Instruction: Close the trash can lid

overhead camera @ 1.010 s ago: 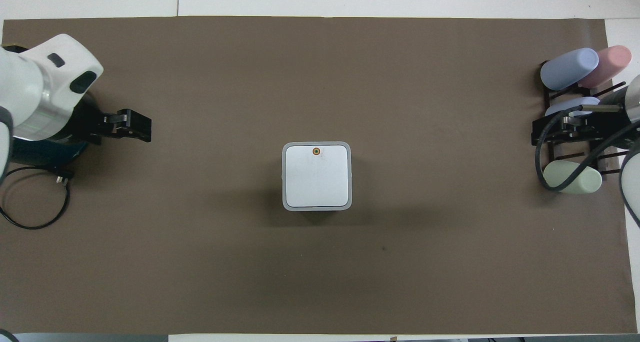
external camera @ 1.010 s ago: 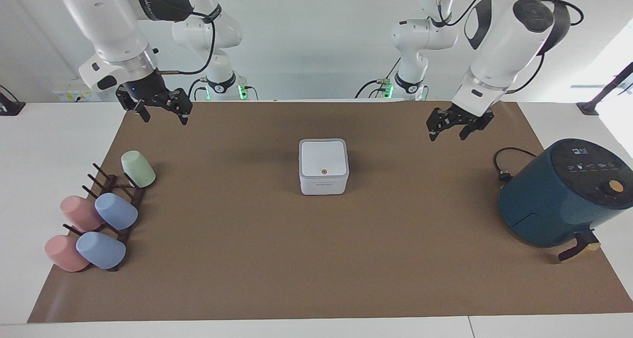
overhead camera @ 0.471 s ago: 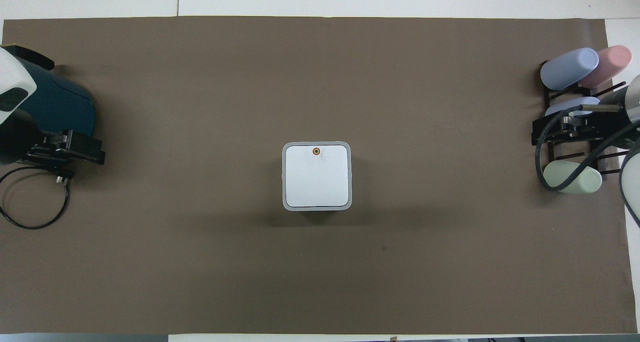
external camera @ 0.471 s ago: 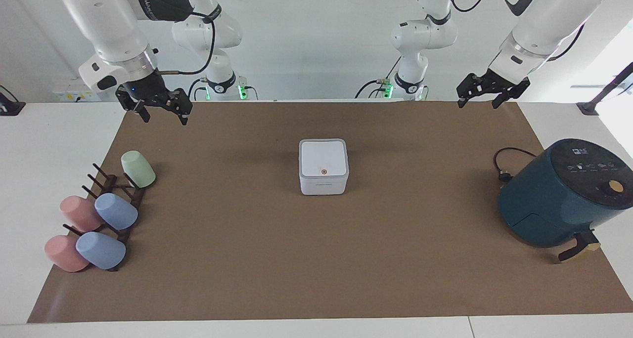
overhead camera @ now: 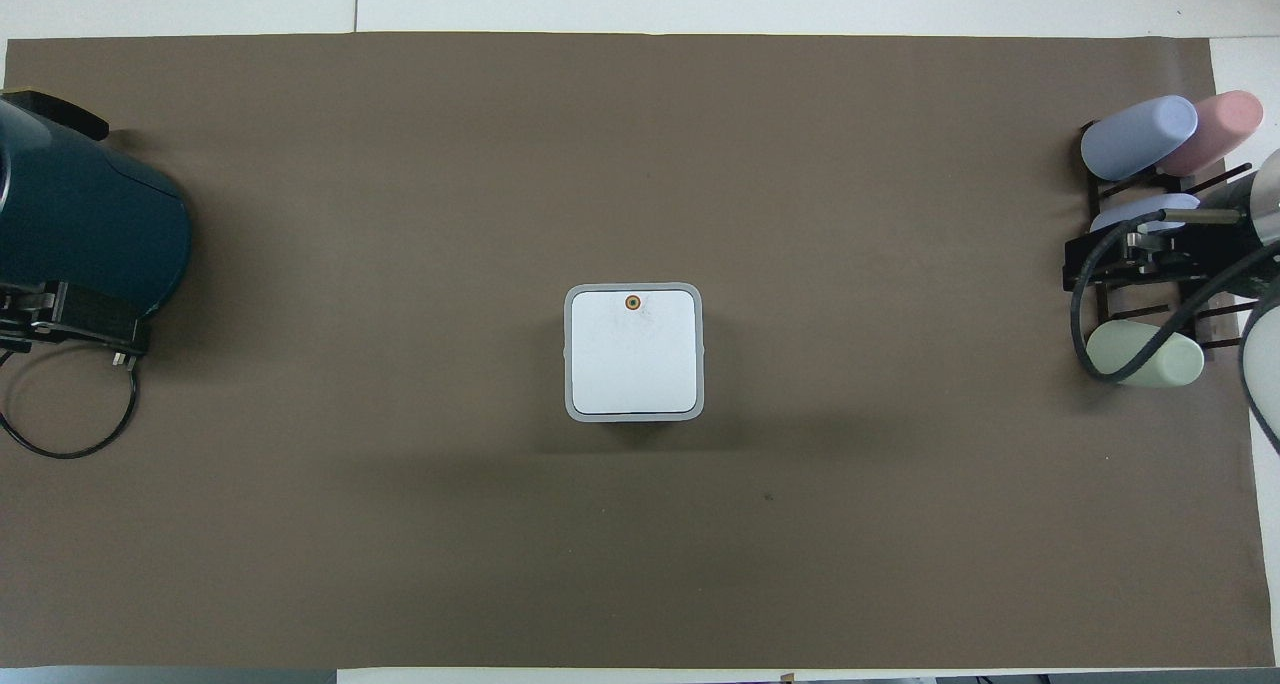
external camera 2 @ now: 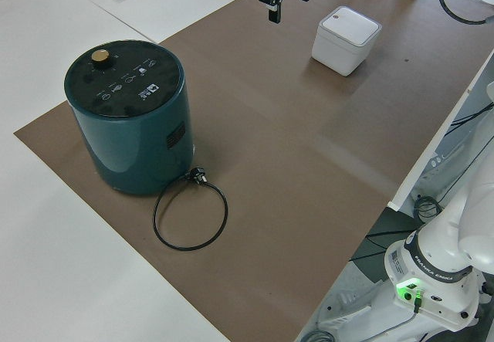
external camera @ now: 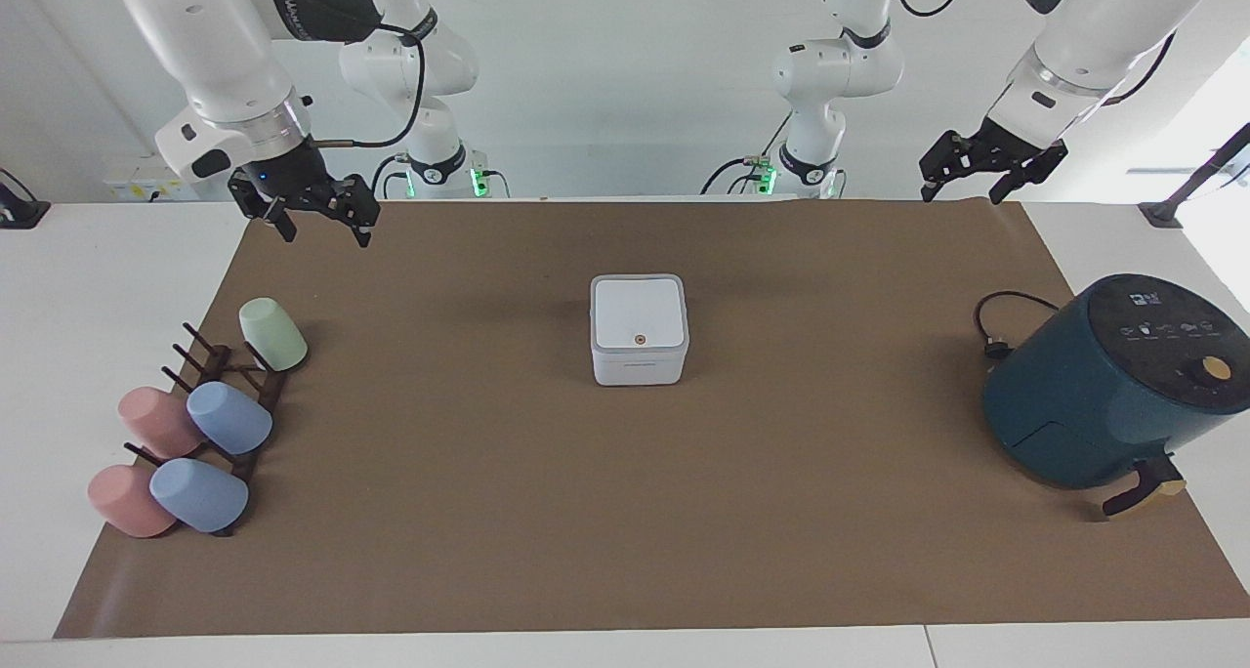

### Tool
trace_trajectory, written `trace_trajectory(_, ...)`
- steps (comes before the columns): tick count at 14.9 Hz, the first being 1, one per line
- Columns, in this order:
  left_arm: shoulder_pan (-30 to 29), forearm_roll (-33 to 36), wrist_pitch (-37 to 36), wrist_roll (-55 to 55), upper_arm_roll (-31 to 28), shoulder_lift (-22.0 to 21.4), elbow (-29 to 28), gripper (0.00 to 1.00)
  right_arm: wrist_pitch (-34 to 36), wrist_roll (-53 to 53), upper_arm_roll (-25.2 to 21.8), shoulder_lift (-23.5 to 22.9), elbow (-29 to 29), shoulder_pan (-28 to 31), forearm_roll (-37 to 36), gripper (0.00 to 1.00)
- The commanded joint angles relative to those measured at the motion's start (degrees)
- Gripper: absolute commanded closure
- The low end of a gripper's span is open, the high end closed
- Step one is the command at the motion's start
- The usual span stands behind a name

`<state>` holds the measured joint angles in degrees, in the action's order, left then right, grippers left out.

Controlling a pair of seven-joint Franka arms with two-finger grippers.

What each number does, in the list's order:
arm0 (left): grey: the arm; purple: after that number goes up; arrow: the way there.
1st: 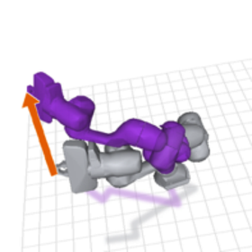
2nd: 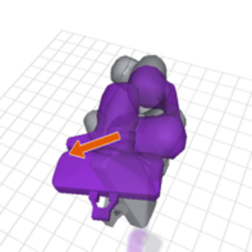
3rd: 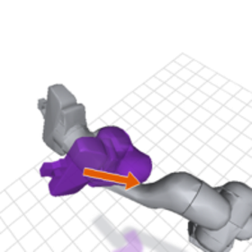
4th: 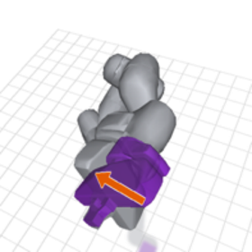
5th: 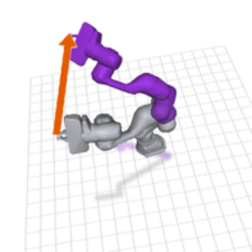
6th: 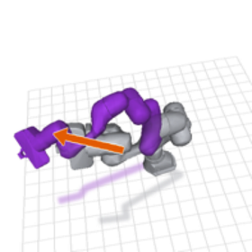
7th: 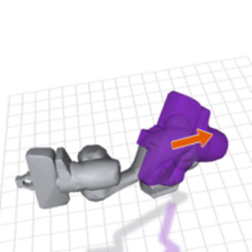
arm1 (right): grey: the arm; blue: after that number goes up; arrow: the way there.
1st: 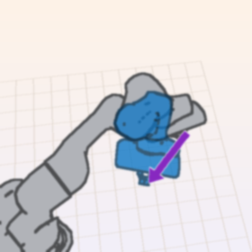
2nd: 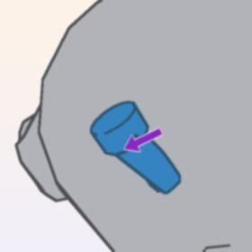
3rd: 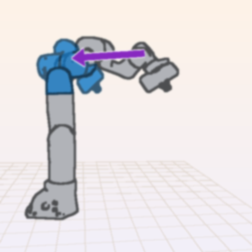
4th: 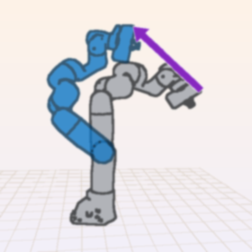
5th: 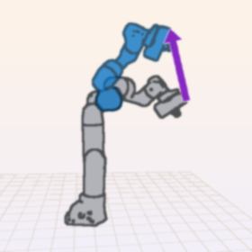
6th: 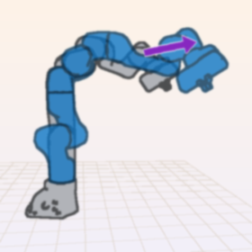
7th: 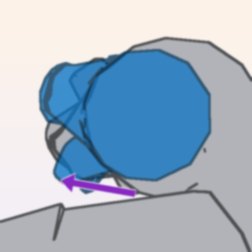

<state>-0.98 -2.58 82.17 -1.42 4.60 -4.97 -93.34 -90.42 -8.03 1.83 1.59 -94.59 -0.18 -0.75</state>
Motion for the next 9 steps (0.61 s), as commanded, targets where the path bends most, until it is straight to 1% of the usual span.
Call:
trace_trajectory(1,0.72,1.08,1.33,-0.43,-0.30,-0.05,-0.62,0.00,-0.46,0.83,0.37,0.34,-0.51,0.71,0.31,0.00)
trace_trajectory(6,1.25,1.08,0.45,-0.25,0.23,-0.04,0.00,0.00,-0.46,0.83,0.37,0.34,-0.51,0.71,0.31,0.00)
trace_trajectory(9,1.16,1.08,0.45,-0.42,-0.03,-0.75,-0.08,0.00,-0.46,0.74,0.37,0.34,-0.51,0.71,0.31,0.00)
